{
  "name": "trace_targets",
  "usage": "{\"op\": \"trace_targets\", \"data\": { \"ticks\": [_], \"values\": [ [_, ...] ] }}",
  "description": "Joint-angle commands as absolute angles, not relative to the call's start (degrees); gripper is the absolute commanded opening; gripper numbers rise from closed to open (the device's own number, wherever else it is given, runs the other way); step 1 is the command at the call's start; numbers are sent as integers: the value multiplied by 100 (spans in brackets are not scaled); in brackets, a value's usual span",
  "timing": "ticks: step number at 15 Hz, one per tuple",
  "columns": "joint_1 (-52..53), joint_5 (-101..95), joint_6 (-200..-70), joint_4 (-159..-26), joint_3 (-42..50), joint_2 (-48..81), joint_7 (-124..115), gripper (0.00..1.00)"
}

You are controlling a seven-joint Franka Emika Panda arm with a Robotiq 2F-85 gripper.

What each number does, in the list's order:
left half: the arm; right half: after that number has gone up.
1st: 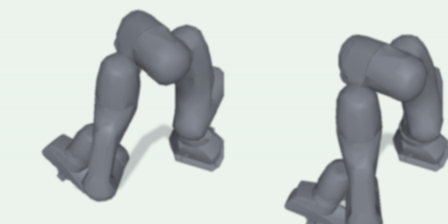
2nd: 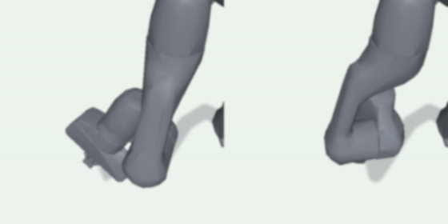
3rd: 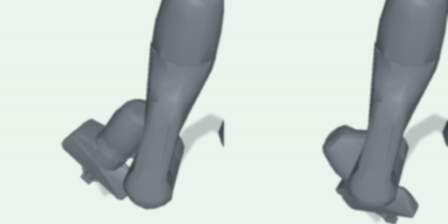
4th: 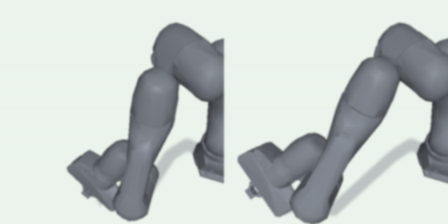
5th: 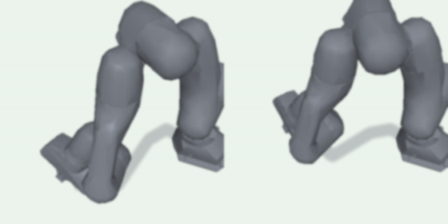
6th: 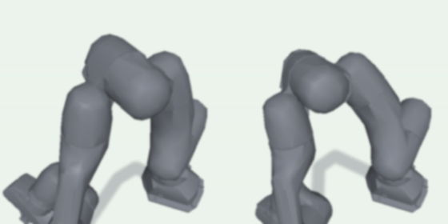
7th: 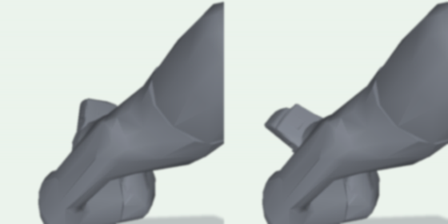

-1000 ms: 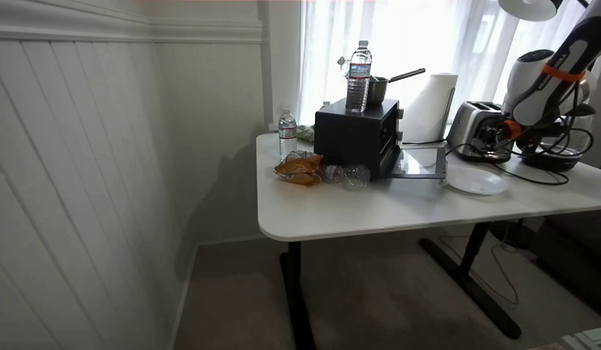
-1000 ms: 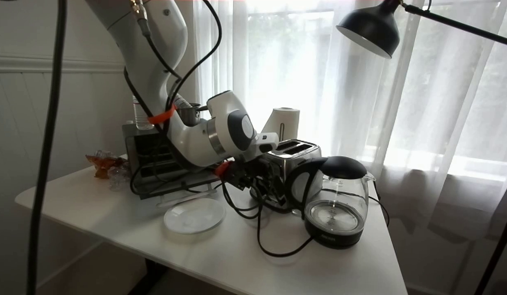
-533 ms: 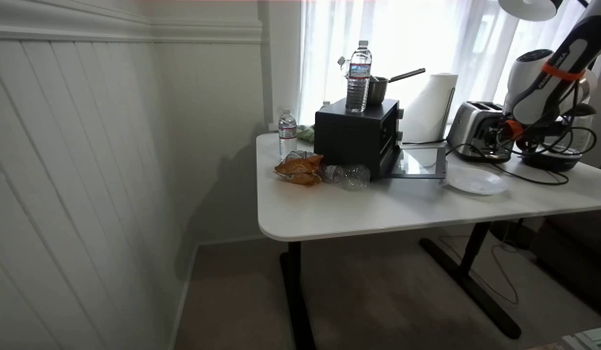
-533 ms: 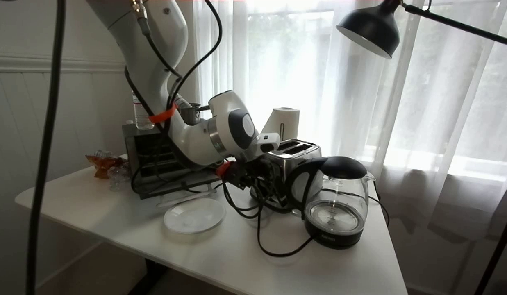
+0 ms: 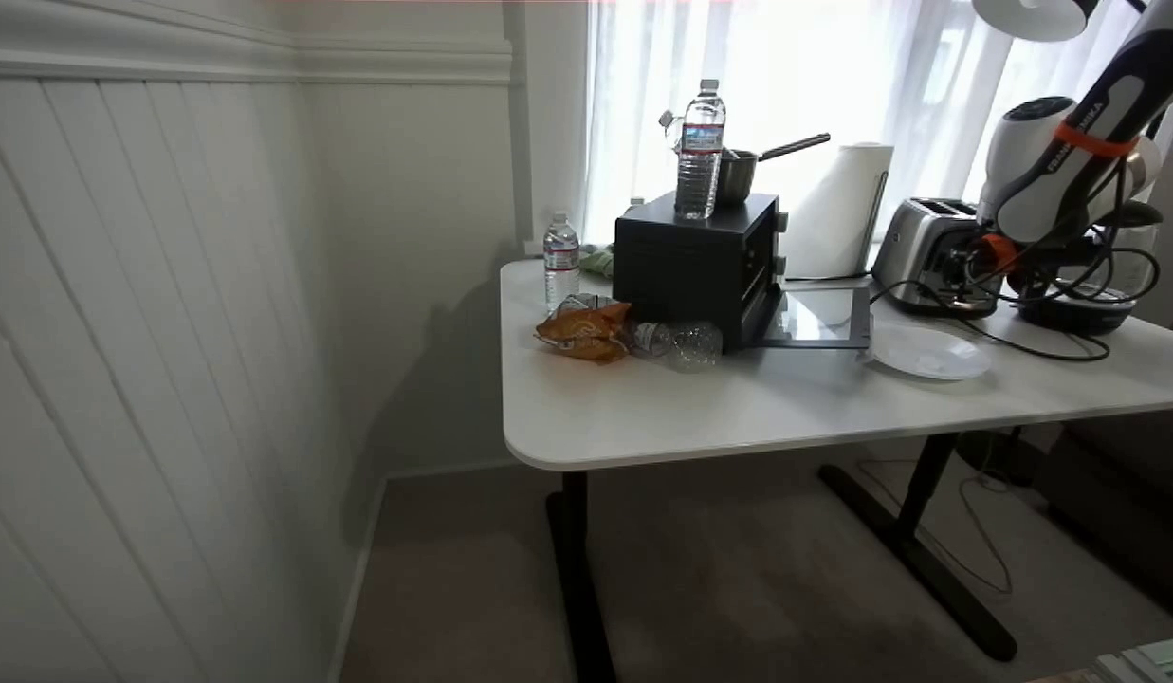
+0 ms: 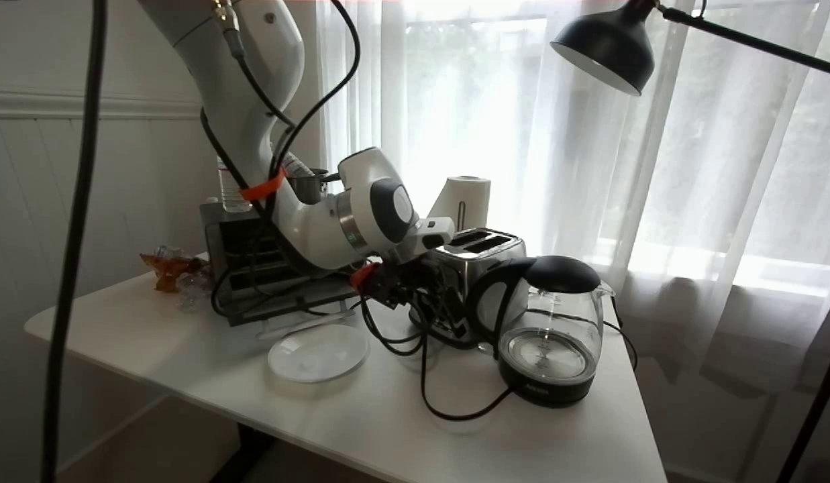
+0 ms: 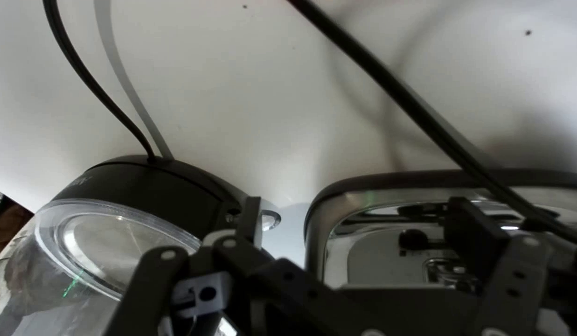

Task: Move the black button at the bottom of the lever of the toaster to the right

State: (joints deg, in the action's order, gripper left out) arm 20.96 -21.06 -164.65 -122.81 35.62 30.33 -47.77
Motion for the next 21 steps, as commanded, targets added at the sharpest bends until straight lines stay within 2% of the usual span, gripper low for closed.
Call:
{"op": "trace_targets", "data": {
  "ticks": [1,4,13,21],
  "values": [
    [2218,-2041,-16270,-12541,3453,2566,-4783,100],
    [2166,-2042,-15963,-12621,3237,2220,-4778,100],
    [1231,-1955,-13201,-12553,1774,440,-5014,100],
    [228,-1198,-12624,-12802,691,-1016,-4706,100]
  ]
}}
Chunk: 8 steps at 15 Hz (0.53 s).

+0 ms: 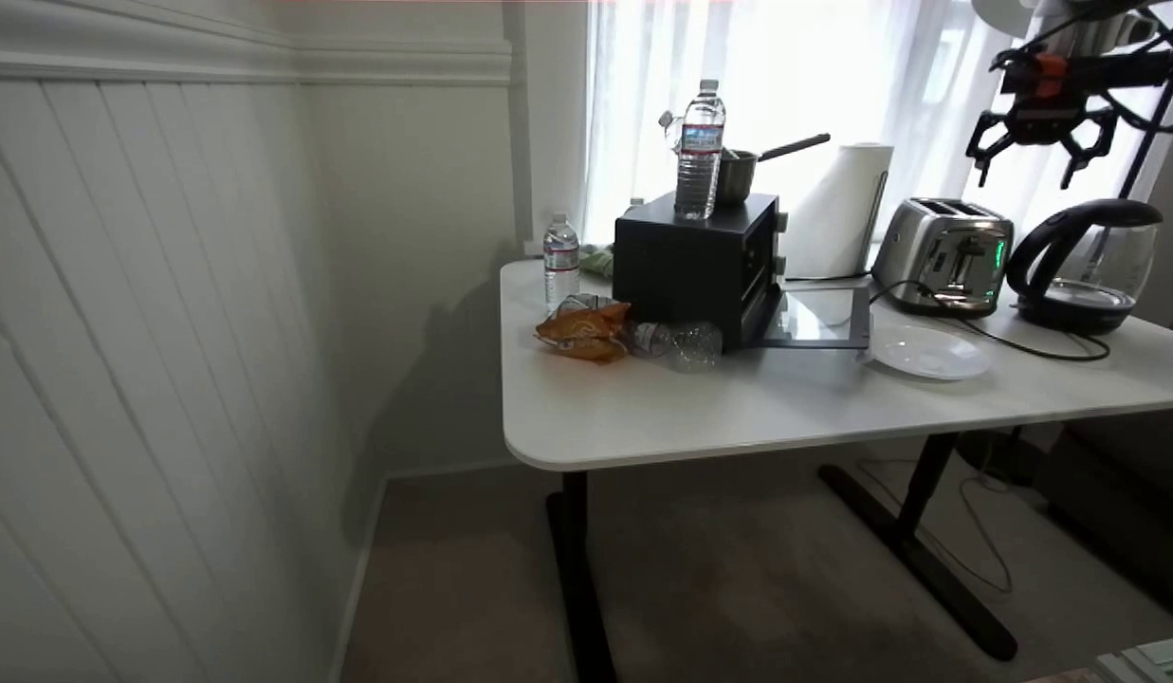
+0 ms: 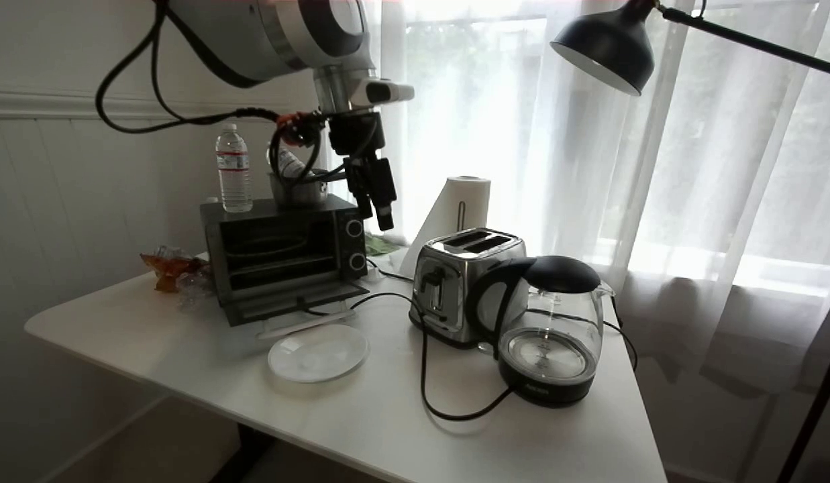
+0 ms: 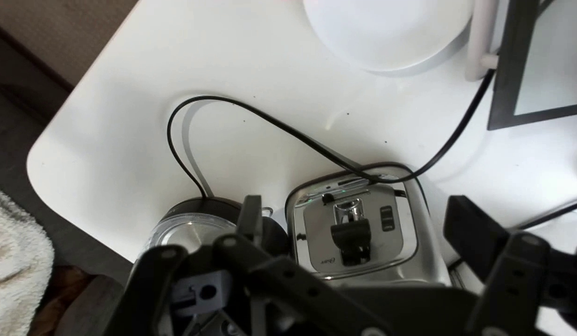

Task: Move the black button at the bottom of the lever of the toaster to the right

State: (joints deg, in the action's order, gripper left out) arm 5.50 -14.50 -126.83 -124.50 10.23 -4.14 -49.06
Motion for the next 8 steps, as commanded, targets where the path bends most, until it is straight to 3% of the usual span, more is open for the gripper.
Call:
{"op": "trace_targets", "data": {
  "ticks": [1,6,8],
  "values": [
    [151,-1215,-12620,-12872,614,-1164,-4634,100],
    [-244,-1569,-12920,-13495,429,-1978,-3579,100],
    [-355,-1367,-12723,-13095,268,-1567,-3846,100]
  ]
}}
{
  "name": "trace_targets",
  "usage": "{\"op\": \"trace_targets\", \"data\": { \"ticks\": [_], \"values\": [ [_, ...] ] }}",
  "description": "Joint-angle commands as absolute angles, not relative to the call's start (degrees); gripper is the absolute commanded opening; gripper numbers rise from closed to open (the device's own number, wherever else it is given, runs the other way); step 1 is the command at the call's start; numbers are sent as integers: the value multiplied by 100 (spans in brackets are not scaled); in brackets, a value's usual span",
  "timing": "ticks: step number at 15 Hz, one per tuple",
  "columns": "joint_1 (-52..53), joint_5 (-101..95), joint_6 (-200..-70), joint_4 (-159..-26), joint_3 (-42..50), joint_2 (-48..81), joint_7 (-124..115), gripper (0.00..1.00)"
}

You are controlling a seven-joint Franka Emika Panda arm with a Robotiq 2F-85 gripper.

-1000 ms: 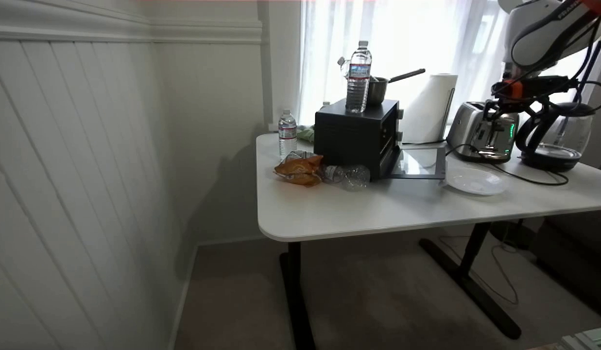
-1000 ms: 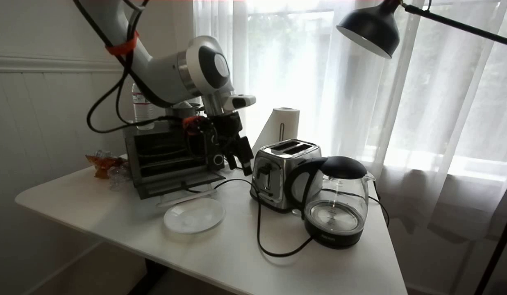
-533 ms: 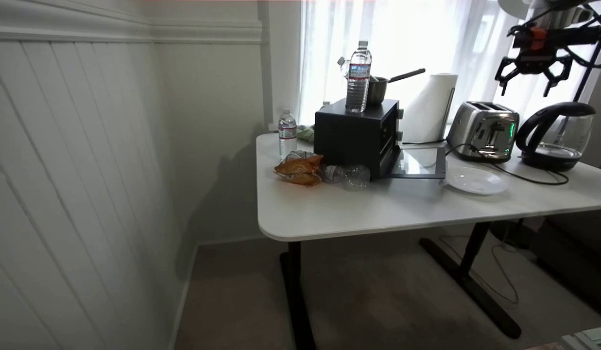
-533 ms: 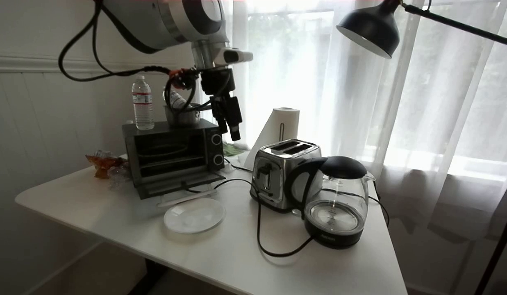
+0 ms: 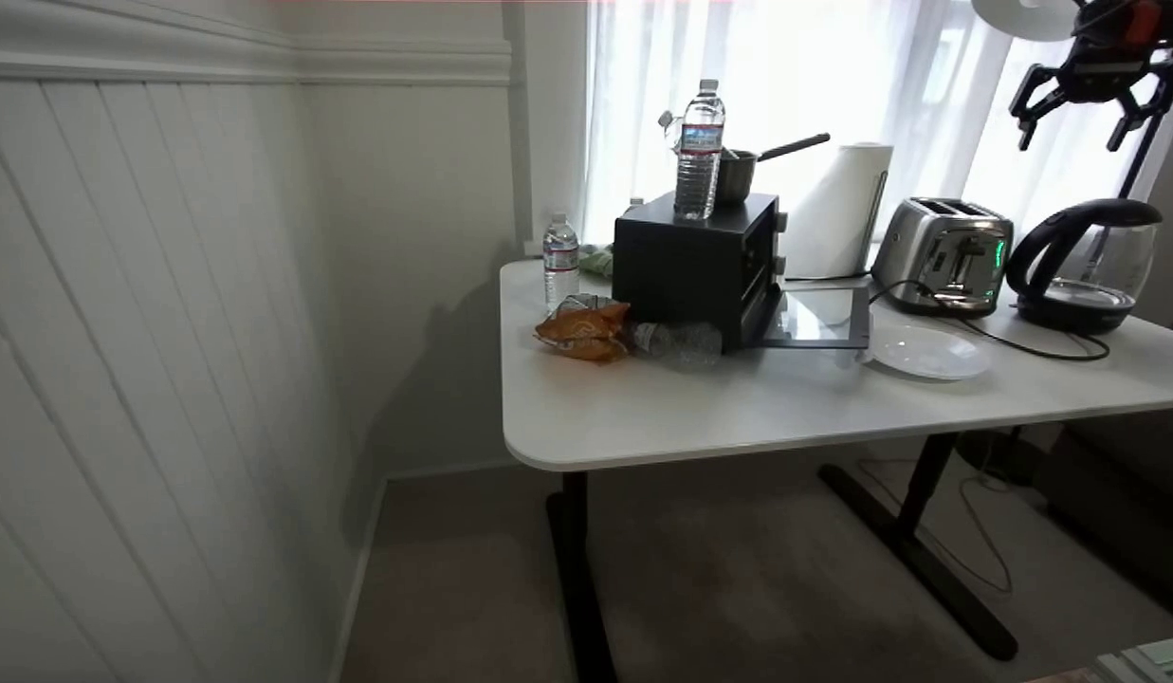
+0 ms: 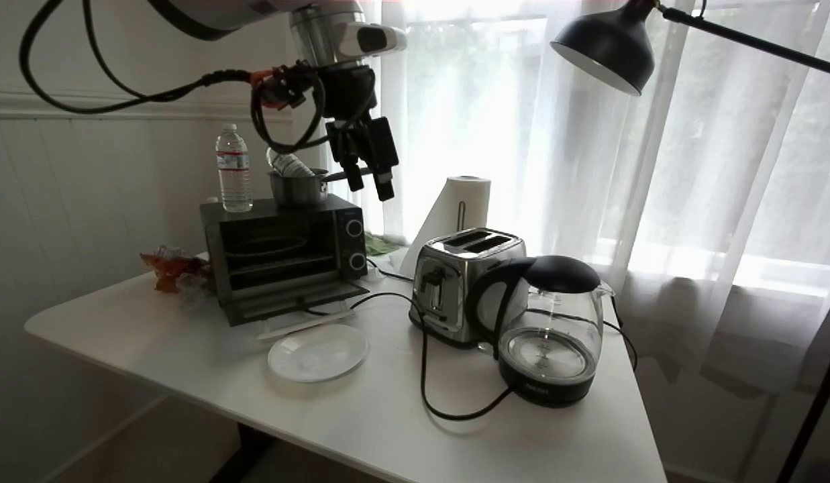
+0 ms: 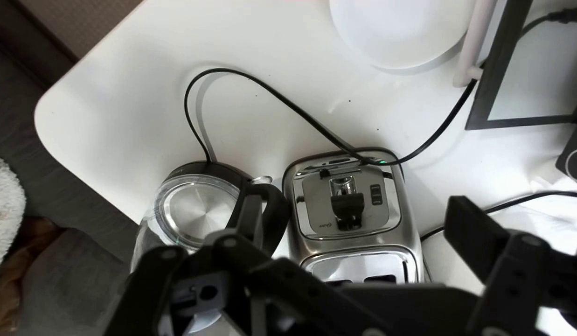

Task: Move the black button at the bottom of the lever of the toaster to the right

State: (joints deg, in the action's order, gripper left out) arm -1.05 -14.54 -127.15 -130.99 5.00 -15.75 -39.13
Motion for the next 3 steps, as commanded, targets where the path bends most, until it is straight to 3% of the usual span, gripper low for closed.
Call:
{"op": "trace_targets", "data": {
  "ticks": [1,3],
  "values": [
    [-394,-1372,-12720,-13096,242,-1580,-3850,100],
    [-401,-1381,-12719,-13087,206,-1524,-3861,100]
  ]
}}
